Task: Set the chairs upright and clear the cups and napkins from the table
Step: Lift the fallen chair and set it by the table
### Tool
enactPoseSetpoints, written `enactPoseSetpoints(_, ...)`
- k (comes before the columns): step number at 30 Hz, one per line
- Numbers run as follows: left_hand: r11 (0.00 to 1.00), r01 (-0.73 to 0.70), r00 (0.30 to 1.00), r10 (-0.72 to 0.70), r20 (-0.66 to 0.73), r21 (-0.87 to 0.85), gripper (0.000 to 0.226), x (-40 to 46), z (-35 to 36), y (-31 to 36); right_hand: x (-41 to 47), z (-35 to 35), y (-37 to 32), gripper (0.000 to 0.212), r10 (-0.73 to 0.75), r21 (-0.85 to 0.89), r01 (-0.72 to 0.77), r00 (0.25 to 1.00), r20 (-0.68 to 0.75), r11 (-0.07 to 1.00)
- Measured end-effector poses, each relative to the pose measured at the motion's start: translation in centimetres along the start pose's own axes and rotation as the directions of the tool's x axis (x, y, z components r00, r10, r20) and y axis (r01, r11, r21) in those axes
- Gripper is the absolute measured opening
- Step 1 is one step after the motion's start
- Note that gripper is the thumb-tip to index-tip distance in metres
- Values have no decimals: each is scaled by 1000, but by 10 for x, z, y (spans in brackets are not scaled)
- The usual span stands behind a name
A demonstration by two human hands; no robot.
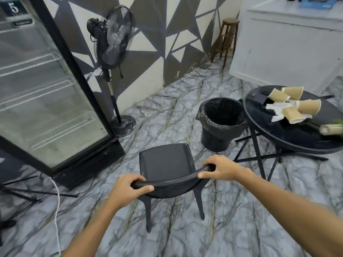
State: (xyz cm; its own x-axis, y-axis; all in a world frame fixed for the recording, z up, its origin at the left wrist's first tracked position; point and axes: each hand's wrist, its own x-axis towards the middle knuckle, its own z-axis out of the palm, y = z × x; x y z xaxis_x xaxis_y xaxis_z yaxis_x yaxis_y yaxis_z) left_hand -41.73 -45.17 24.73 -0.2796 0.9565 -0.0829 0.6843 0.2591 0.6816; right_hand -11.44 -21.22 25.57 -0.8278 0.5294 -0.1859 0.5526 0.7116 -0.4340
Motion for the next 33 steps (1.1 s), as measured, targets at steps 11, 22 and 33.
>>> enactPoseSetpoints(11, 999, 40, 998, -40, -39, -16, 64, 9, -3, 1, -5, 16, 11, 73, -38, -119, 31, 998, -59, 992)
enactPoseSetpoints(22, 996, -85, 970, 83, 226, -1, 40, 70, 49, 96, -111, -11, 79, 81, 205, -55, -214, 969, -138, 975)
enactPoseSetpoints(33, 928, -372, 822, 345, 453, -32, 44, 155, 123, 170, -217, 1, 115, 86, 530, 47, -536, 813, -241, 843)
